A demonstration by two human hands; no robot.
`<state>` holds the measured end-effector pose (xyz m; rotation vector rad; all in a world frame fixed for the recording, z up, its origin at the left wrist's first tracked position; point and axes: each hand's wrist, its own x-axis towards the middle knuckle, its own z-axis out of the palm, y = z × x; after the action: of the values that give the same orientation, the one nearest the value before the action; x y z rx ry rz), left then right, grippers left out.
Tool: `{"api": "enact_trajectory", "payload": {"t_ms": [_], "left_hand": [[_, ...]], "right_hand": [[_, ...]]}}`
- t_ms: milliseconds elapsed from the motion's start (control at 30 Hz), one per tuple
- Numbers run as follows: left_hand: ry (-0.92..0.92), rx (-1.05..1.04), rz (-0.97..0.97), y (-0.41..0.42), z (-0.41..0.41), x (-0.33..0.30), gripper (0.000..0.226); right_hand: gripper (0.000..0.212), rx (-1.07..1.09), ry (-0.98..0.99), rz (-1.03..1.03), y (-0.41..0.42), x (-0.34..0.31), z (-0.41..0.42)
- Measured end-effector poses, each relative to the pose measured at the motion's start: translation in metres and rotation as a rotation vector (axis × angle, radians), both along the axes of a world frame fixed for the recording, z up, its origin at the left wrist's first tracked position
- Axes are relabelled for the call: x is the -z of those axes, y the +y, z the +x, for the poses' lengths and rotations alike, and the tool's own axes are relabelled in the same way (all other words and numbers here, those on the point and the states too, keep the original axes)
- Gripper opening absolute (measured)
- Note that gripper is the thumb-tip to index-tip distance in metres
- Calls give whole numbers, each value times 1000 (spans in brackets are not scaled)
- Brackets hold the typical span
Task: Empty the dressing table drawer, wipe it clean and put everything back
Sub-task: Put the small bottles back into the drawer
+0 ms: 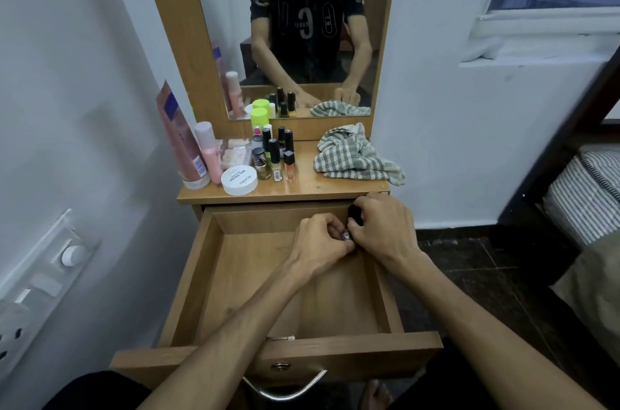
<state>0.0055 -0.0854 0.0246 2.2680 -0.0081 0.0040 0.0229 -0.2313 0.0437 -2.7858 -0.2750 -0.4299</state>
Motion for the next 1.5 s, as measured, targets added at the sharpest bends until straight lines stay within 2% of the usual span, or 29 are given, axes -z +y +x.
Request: {"api": "enact_trajectory", "payload": {"t_ms": [267, 433, 533, 733, 867, 1100, 1200, 1267, 1333, 1400, 1500], "left_hand": [[-37, -1, -103, -7, 5, 14, 14], [-10, -22, -89, -10, 10, 21, 8], [-2, -14, -61, -13, 12, 22, 12], [-7, -20, -43, -15, 16, 23, 12], [0, -48, -107, -14, 17, 20, 14], [45, -81, -108, -13, 13, 13, 16], [66, -123, -126, -4, 8, -1, 11], [-11, -173, -179, 6, -1, -17, 5], [-204, -242, -165, 19, -9, -37, 3], [-399, -311, -124, 36, -8, -60, 4], [-595, -363, -72, 66, 9, -94, 11]], "right_hand": [[25, -38, 31, 82, -7, 1, -1], [48, -92, 32, 140, -14, 1, -9], [55, -150, 59, 110, -15, 2, -14], [48, -156, 25, 36, -13, 8, -9], [45, -167, -15, 10, -11, 12, -9], [51, -141, 10, -9, -9, 6, -13], [48, -99, -53, 32, -7, -8, -16], [38, -80, -109, 117, -1, -23, -17], [30, -107, -145, 236, 10, -37, -13], [29, -162, -173, 334, 26, -50, -6], [27, -177, -199, 413, 53, -62, 9]]}}
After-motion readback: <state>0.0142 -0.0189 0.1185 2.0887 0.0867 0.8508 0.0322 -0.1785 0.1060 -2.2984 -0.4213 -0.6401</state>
